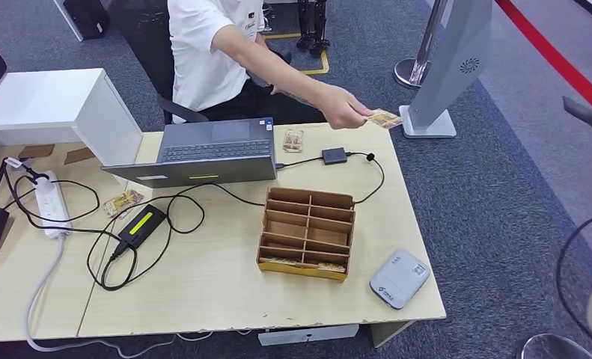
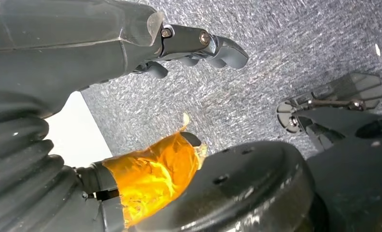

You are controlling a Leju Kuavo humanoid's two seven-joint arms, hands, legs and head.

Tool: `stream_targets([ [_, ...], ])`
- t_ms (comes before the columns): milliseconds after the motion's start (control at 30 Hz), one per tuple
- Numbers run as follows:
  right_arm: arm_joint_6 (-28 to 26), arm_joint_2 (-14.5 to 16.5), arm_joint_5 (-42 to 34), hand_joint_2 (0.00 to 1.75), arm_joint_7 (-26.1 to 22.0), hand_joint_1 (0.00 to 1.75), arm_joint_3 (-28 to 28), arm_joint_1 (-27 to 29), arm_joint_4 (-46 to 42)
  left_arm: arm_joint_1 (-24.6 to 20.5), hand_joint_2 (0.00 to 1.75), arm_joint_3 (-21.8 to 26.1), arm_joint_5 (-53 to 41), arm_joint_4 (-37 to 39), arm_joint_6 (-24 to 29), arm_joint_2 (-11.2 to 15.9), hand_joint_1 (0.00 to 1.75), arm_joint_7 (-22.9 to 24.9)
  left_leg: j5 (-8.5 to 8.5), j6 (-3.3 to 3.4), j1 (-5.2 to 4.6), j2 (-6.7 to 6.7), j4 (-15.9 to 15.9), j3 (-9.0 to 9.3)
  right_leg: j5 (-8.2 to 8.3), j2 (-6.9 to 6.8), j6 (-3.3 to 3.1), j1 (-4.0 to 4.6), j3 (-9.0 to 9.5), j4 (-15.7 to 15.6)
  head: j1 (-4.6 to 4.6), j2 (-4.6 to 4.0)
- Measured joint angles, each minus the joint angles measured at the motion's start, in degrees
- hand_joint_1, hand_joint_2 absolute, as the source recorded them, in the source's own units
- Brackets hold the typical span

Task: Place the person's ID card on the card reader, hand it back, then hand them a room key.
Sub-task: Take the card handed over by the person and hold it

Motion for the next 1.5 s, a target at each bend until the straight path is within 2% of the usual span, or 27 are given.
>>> stream_targets([
  [267,-2.17,8.97,5.36,1.75,-0.11,0.0,11.18,-4.26,0.08,-0.03,1.75,-0.14,-1.12,-0.02,0.61,-0.07,0.0,-0.93,0.04,-0.04,0.04,-0.09,0.01,0.0,0.0,-0.05,0.0,0.02,-0.01,0.02,0.01,-0.01],
  [467,-2.17,12.6,6.64,1.75,-1.12,0.0,15.82,-4.18,-0.01,-0.86,1.75,-0.78,-3.35,-0.02,4.55,-0.09,0.0,-7.04,0.04,-0.04,0.04,-0.14,0.01,-0.06,0.0,-0.1,0.0,0.01,-0.03,0.0,0.01,-0.02],
  [567,-2.04,14.18,7.05,1.75,-1.67,0.0,17.64,-3.75,-0.43,-1.93,1.75,-1.3,-3.81,-0.02,3.89,-0.13,0.0,-7.69,0.04,-0.04,0.03,-0.1,0.01,-0.07,0.01,-0.1,0.0,0.01,-0.03,0.01,0.01,-0.02],
  [667,-1.63,15.9,7.0,1.75,-1.98,0.0,19.24,-3.3,-1.19,-2.18,0.44,-1.37,-2.74,-0.02,1.86,-0.3,0.0,-7.28,0.04,-0.04,0.03,-0.06,0.03,-0.05,0.01,-0.07,0.0,0.01,-0.04,0.01,0.01,-0.01],
  [700,-1.49,16.37,6.9,1.75,-2.09,0.0,19.72,-3.15,-1.48,-2.11,0.44,-1.38,-2.3,-0.02,1.28,-0.38,0.0,-7.25,0.04,-0.04,0.03,-0.09,0.03,-0.05,0.01,-0.08,0.0,0.01,-0.05,0.01,0.01,-0.01],
  [800,-1.22,17.36,6.21,1.75,-2.39,0.0,20.81,-2.61,-2.42,-1.83,1.75,-1.38,-1.13,-0.02,0.07,-0.58,0.0,-7.64,0.04,-0.04,0.04,-0.16,0.04,-0.07,0.01,-0.12,0.0,0.01,-0.06,0.01,0.01,-0.01],
  [1067,-0.41,18.21,3.83,1.75,-2.72,0.0,22.38,-0.47,-4.91,-1.61,1.75,-1.38,0.13,-0.02,-1.25,-0.91,0.0,-8.2,0.04,-0.05,0.03,-0.13,0.03,-0.1,0.01,-0.12,0.0,0.01,-0.1,0.01,0.02,-0.01],
  [1100,-0.4,18.25,3.76,1.75,-2.73,0.37,22.53,-0.28,-5.11,-1.59,1.75,-1.38,0.18,-0.02,-1.36,-0.93,0.0,-8.21,0.04,-0.05,0.03,-0.13,0.03,-0.1,0.01,-0.12,0.0,0.01,-0.1,0.01,0.01,-0.01],
  [1200,-0.37,18.3,3.75,1.75,-2.73,1.68,22.89,0.14,-5.43,-1.58,1.75,-1.38,0.23,-0.02,-1.51,-0.95,0.0,-8.21,0.04,-0.05,0.03,-0.12,0.03,-0.1,0.01,-0.12,0.0,0.01,-0.1,0.01,0.01,-0.01],
  [1233,-0.36,18.3,3.73,1.75,-2.74,1.75,22.97,0.29,-5.55,-1.58,1.75,-1.38,0.23,-0.02,-1.55,-0.95,0.0,-8.21,0.04,-0.05,0.03,-0.13,0.03,-0.1,0.01,-0.12,0.0,0.01,-0.1,0.01,0.02,-0.01],
  [1500,-0.29,18.31,2.71,1.75,-2.84,1.75,23.47,1.52,-6.74,-1.56,1.75,-1.38,0.44,-0.02,-1.88,-1.0,0.0,-8.19,0.04,-0.05,0.03,-0.13,0.03,-0.14,0.01,-0.12,0.0,0.01,-0.13,0.01,0.02,-0.01],
])
